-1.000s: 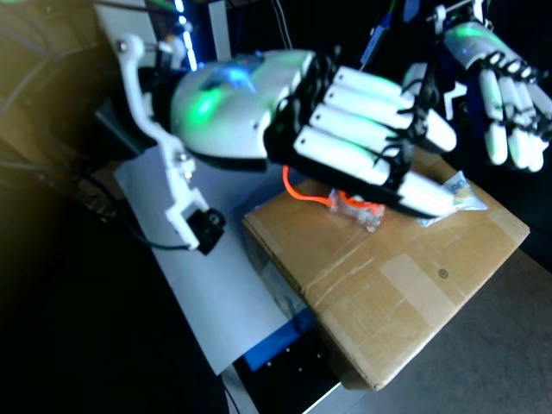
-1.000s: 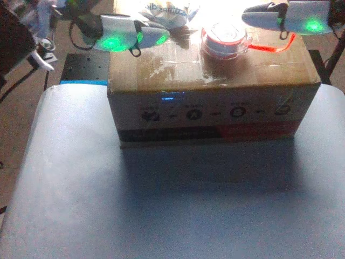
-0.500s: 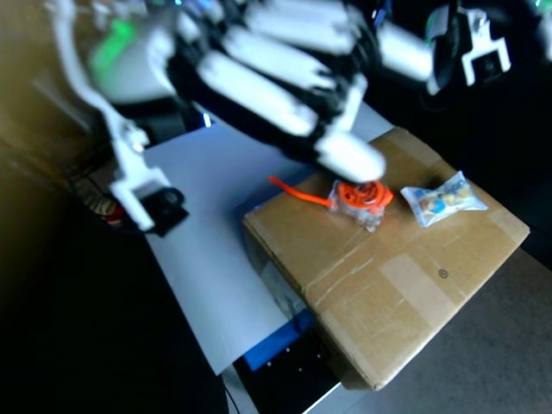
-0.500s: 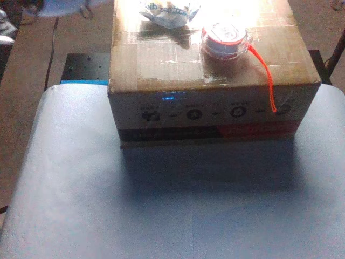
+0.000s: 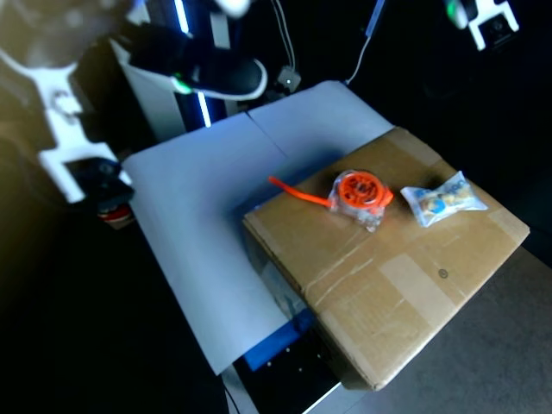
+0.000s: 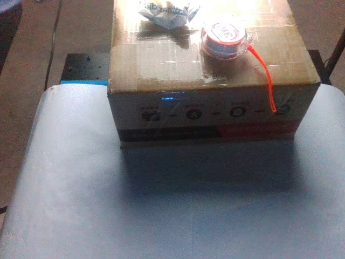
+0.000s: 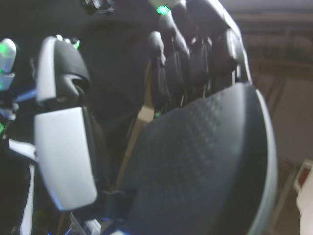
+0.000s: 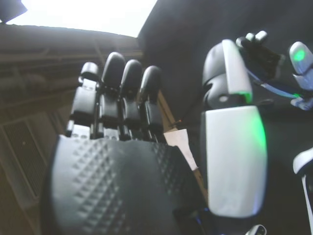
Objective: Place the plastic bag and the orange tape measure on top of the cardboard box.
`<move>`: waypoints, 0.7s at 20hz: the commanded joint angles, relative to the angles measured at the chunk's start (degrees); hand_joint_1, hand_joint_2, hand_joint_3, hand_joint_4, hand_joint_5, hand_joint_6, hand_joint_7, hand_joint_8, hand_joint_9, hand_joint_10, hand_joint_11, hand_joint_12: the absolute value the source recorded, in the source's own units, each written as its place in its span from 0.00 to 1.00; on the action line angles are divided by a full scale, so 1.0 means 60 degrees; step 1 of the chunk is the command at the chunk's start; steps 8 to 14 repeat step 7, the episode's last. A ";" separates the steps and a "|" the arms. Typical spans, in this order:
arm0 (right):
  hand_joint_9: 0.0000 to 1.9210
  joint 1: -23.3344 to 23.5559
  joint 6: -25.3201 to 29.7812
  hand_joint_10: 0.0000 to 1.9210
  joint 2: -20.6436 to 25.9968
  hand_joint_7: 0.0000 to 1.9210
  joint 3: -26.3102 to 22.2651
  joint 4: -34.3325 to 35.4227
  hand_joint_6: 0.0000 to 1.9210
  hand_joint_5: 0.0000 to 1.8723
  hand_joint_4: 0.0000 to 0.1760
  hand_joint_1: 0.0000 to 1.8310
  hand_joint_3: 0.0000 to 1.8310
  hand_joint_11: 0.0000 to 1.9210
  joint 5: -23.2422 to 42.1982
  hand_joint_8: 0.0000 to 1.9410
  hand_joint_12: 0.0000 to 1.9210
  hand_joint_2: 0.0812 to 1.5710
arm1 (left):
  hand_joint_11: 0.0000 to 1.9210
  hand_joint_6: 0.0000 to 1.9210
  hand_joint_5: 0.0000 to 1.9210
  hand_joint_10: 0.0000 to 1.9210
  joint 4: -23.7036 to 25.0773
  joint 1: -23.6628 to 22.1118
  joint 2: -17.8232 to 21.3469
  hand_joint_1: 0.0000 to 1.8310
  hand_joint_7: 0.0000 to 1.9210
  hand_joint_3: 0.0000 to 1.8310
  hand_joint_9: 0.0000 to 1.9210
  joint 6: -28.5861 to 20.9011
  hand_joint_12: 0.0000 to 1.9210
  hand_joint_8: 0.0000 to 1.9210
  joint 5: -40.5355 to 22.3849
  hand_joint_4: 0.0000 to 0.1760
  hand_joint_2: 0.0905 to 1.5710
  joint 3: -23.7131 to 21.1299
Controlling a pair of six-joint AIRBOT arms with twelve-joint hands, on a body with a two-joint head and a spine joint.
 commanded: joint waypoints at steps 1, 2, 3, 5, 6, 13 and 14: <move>0.13 0.0025 0.0002 0.85 0.0102 0.10 -0.0081 -0.0285 0.88 0.22 0.00 0.52 0.02 0.18 -0.1478 0.78 0.97 0.85 | 0.20 0.50 0.08 0.66 0.0100 -0.0014 0.0027 0.44 0.13 0.01 0.19 -0.0048 0.89 0.57 0.1575 0.00 0.67 -0.0059; 0.17 -0.0138 0.0002 0.92 0.0190 0.23 -0.0176 -0.0217 0.91 0.25 0.00 0.54 0.01 0.23 -0.1778 0.88 1.00 0.89 | 0.12 0.51 0.09 0.66 0.0015 0.0138 0.0046 0.40 0.14 0.01 0.17 -0.0055 0.91 0.56 0.1850 0.00 0.69 -0.0110; 0.20 -0.0286 0.0002 0.98 0.0267 0.28 -0.0267 -0.0117 0.90 0.24 0.00 0.55 0.00 0.26 -0.2086 0.91 1.00 0.89 | 0.06 0.53 0.07 0.73 -0.0110 0.0376 0.0069 0.35 0.12 0.01 0.12 -0.0065 0.97 0.58 0.2247 0.00 0.74 -0.0168; 0.32 -0.0721 0.0002 1.00 0.0275 0.34 -0.0339 0.0130 0.73 0.38 0.00 0.57 0.00 0.35 -0.2729 0.94 1.00 0.80 | 0.05 0.49 0.03 0.82 -0.0494 0.1002 0.0133 0.32 0.03 0.00 0.08 -0.0090 1.00 0.69 0.3230 0.02 0.79 -0.0302; 0.33 -0.0880 0.0002 1.00 0.0233 0.35 -0.0346 0.0250 0.69 0.37 0.00 0.62 0.00 0.31 -0.2968 0.91 1.00 0.81 | 0.04 0.52 0.03 0.86 -0.0680 0.1335 0.0155 0.32 0.02 0.01 0.07 -0.0209 1.00 0.75 0.3729 0.02 0.81 -0.0335; 0.34 -0.0943 0.0002 1.00 0.0198 0.30 -0.0352 0.0330 0.80 0.33 0.00 0.55 0.01 0.34 -0.3051 0.99 1.00 0.83 | 0.09 0.83 0.21 0.88 -0.0802 0.1594 0.0156 0.39 0.12 0.00 0.14 -0.0415 1.00 0.80 0.4091 0.65 0.86 -0.0336; 0.34 -0.0943 0.0002 1.00 0.0198 0.30 -0.0352 0.0330 0.80 0.33 0.00 0.55 0.01 0.34 -0.3051 0.99 1.00 0.83 | 0.09 0.83 0.21 0.88 -0.0802 0.1594 0.0156 0.39 0.12 0.00 0.14 -0.0415 1.00 0.80 0.4091 0.65 0.86 -0.0336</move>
